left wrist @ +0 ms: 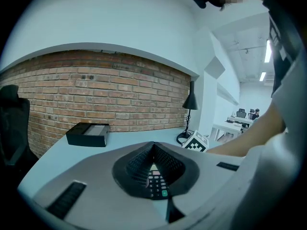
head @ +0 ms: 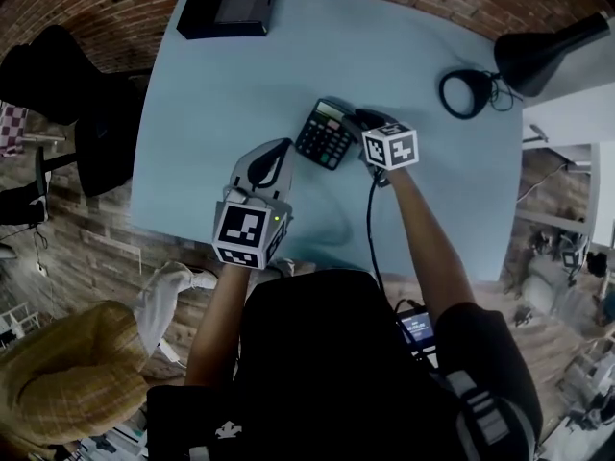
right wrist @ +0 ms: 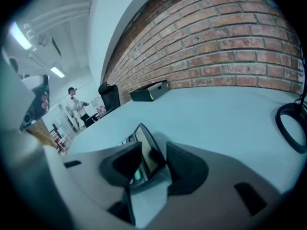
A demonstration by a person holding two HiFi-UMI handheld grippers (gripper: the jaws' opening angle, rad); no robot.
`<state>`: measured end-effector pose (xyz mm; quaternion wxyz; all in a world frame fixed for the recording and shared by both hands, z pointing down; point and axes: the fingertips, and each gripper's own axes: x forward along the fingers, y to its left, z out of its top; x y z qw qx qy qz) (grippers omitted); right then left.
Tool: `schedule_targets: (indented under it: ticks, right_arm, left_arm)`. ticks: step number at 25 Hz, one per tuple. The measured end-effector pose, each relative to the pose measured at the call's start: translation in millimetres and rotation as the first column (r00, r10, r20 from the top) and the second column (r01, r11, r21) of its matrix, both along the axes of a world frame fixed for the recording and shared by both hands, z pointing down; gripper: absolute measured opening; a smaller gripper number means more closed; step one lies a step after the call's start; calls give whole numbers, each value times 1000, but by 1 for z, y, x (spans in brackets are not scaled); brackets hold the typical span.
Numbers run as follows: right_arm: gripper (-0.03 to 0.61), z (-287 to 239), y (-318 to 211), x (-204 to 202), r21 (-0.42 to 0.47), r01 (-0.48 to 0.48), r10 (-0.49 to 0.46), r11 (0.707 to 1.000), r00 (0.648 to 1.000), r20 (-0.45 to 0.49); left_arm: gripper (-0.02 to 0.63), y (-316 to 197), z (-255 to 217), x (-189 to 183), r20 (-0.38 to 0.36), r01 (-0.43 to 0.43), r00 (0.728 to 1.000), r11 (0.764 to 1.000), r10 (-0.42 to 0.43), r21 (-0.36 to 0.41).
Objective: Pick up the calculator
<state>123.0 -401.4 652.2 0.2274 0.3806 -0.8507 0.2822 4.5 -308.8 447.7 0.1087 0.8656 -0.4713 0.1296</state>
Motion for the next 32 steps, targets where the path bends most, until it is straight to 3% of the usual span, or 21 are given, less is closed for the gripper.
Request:
schedule_targets:
  ticks: [17, 21, 32]
  right_arm:
    - [137, 14, -3, -14, -127, 113, -96, 985, 986, 133]
    - [104, 13, -1, -14, -152, 115, -89, 982, 982, 165]
    - [66, -14, 3, -21, -80, 126, -108, 989, 974, 200]
  left_arm:
    - [9, 0, 14, -1, 15, 20, 1000, 999, -20, -26]
    - [9, -1, 14, 0, 13, 23, 1000, 999, -22, -27]
    - [9, -2, 15, -2, 8, 25, 1000, 999, -25, -27]
